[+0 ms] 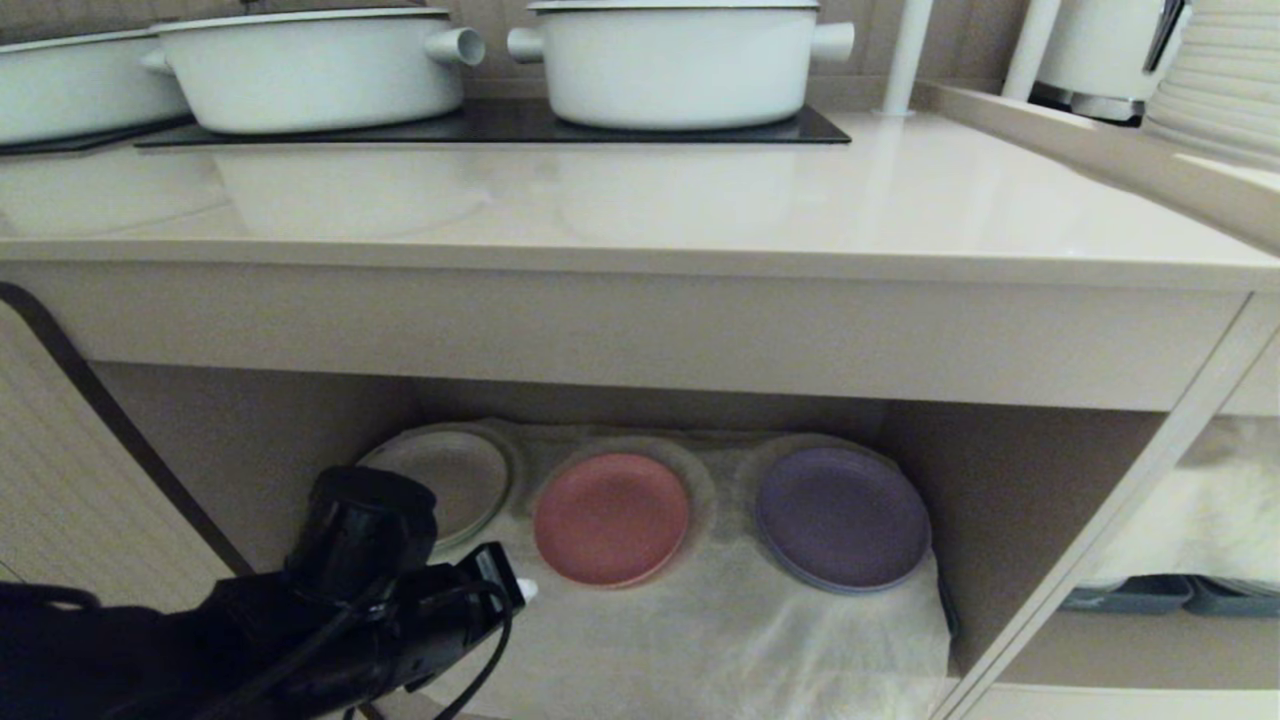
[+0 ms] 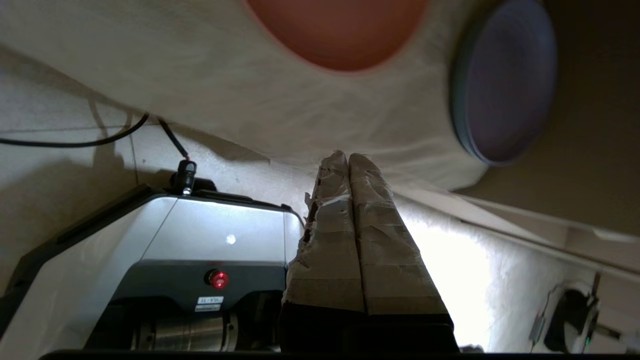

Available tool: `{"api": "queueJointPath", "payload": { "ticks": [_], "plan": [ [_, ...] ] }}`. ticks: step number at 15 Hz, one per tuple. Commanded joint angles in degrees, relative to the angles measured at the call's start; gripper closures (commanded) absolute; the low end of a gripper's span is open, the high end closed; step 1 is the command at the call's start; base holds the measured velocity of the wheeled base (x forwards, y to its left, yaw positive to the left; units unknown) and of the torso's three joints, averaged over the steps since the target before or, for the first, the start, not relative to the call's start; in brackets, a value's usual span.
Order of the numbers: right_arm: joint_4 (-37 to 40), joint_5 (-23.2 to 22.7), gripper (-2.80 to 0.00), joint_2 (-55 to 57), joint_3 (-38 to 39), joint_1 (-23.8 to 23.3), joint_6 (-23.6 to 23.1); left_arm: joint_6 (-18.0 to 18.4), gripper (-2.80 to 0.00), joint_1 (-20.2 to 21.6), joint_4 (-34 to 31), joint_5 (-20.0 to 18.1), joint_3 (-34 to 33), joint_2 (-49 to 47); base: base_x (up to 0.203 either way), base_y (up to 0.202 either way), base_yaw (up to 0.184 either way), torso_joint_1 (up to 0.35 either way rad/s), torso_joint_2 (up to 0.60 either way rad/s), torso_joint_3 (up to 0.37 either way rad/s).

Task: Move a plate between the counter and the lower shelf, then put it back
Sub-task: Pick up the plate in the cupboard

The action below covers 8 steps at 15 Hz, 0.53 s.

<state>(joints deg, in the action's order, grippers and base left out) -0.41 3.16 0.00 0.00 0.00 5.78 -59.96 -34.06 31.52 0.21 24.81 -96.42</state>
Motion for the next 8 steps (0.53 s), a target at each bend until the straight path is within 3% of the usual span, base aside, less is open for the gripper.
{"api": "queueJointPath", "payload": {
  "ticks": [1,8],
  "plan": [
    [0.0,0.0,0.00,0.0,0.0,0.0,0.0,-1.5,0.00,0.1,0.2,0.7,1.7,-5.1,0.000,0.000,0.000,0.000,0.00,0.000],
    [0.0,0.0,0.00,0.0,0.0,0.0,0.1,-5.6,0.00,1.8,0.6,7.1,7.0,-13.7,0.000,0.000,0.000,0.000,0.00,0.000]
  ]
}}
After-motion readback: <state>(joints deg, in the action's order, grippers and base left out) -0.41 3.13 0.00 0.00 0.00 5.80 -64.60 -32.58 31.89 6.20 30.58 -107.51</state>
